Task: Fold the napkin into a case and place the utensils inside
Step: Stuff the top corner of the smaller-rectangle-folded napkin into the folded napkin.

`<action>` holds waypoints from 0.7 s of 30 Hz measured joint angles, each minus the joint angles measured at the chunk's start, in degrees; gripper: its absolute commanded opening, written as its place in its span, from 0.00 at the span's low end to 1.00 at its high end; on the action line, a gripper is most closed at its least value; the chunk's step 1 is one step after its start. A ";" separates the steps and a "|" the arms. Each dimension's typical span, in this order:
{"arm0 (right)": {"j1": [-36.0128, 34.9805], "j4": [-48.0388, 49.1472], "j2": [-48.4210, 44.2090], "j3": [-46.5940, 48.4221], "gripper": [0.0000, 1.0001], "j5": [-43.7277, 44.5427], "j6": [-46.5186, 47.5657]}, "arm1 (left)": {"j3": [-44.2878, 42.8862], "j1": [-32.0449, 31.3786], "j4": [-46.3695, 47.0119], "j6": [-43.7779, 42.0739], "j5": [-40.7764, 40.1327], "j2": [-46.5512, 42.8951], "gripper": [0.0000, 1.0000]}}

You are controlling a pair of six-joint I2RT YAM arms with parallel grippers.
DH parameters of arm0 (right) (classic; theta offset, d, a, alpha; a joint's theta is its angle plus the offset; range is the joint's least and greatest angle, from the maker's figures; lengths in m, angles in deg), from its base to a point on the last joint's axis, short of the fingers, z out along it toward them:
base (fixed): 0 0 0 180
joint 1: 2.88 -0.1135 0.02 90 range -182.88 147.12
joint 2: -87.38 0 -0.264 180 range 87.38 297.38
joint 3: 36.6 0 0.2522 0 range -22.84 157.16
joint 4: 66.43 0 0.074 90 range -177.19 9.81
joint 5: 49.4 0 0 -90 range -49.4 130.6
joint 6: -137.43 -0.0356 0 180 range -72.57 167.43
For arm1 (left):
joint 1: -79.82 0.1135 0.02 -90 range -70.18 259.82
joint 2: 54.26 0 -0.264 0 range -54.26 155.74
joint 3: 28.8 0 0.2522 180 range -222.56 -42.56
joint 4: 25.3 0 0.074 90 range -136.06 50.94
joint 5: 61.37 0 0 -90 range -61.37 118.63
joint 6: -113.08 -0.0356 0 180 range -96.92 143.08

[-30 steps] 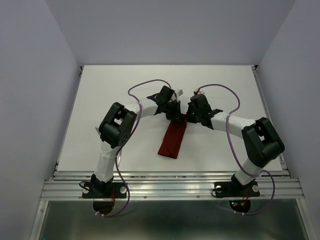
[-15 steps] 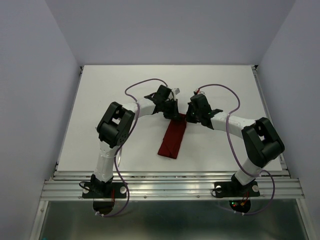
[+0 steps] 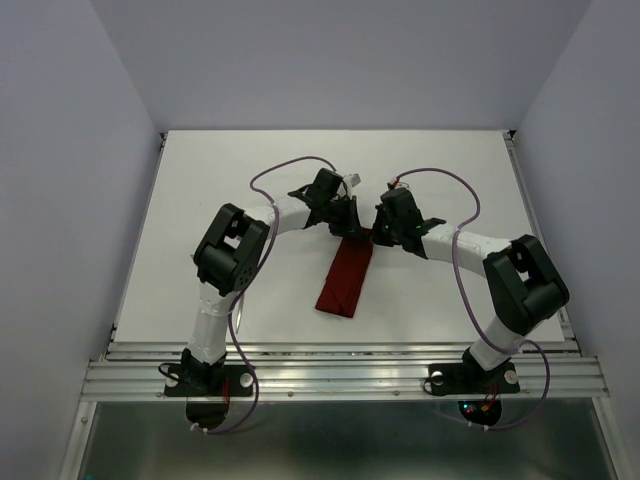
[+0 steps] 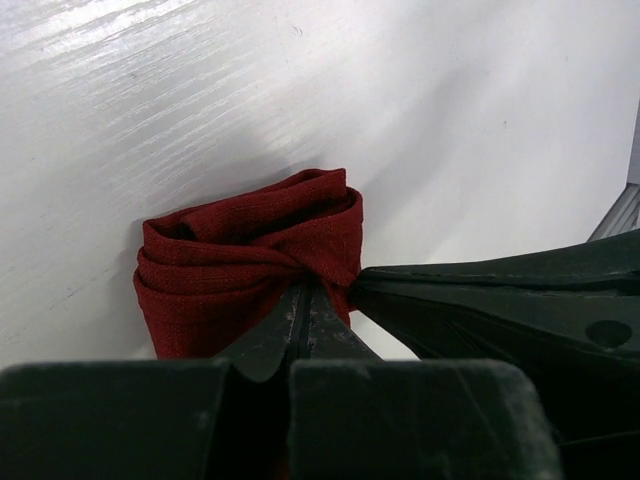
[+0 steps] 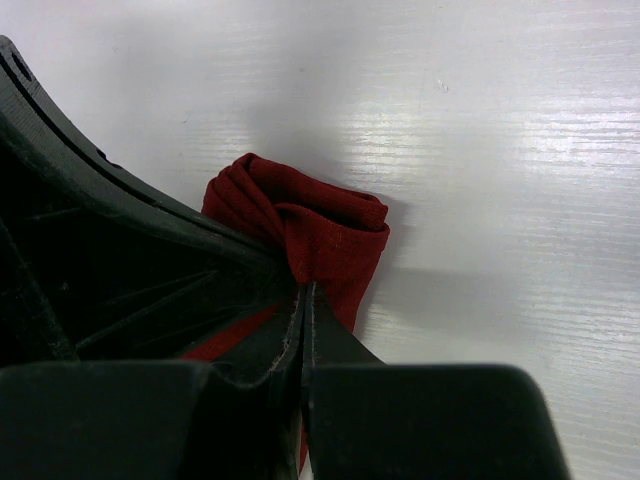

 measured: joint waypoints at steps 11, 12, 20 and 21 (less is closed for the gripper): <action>0.00 0.00 0.00 0.00 0.01 -0.26 -0.02 | 0.00 -0.04 1.73 1.92 1.95 0.02 0.00; 0.00 0.00 0.00 0.00 0.01 -0.31 -0.02 | 0.00 -0.04 1.84 2.08 1.97 0.04 0.00; 0.02 -0.15 0.00 0.00 0.01 -1.09 -0.02 | -0.11 -0.33 3.89 4.00 2.21 1.51 0.00; 0.00 -0.24 0.00 0.00 0.01 -1.11 -0.02 | -0.15 -0.42 4.28 4.22 2.23 1.79 0.00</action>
